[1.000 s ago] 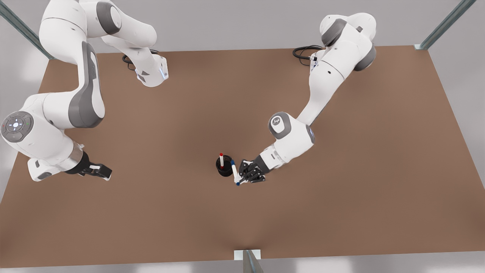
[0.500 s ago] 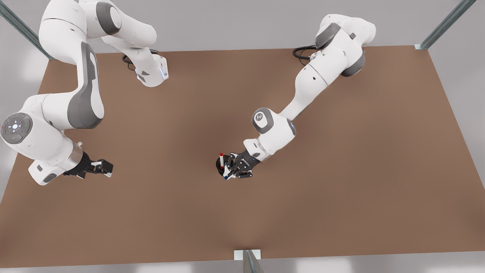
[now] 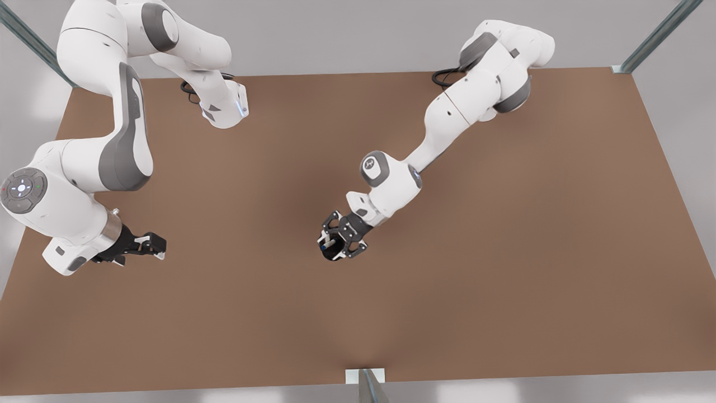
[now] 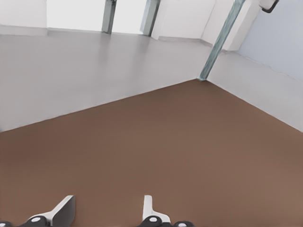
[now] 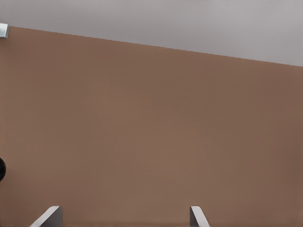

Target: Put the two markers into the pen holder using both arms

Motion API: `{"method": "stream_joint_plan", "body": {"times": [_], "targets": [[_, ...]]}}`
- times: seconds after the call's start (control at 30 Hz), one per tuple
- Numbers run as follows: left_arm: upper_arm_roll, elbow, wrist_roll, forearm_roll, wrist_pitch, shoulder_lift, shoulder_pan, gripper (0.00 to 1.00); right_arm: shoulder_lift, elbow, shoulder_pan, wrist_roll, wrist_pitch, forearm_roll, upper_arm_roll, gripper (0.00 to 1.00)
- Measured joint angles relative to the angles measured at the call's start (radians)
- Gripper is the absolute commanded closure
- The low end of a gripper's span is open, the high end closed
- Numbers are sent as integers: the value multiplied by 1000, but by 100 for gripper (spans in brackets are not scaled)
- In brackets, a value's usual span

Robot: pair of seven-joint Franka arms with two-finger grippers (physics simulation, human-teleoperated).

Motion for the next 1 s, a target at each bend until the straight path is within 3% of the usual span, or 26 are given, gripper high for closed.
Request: {"method": "stream_joint_plan", "body": {"times": [0.13,0.3,0.4,0.5,0.63,0.73,1.0], "targets": [[37,66,-51,103,-213,-57,176,0,3,-2,-12,-18,0,19,-1,0],[63,118,-267,549,-825,-292,550,0,3,-5,-11,-35,0,26,-1,0],[80,136,-398,825,-1135,-408,647,0,3,-5,-11,-43,0,28,0,0],[373,108,-515,902,-1334,-551,465,0,3,-5,-11,-51,0,28,0,0],[572,65,-663,908,-1480,-581,293,0,3,-5,-12,-58,0,28,0,0],[629,93,-756,901,-1538,-538,256,0,3,-8,-12,-63,0,29,0,0],[654,98,-948,897,-1573,-537,238,0,3,-9,-14,-73,0,29,0,0]]}}
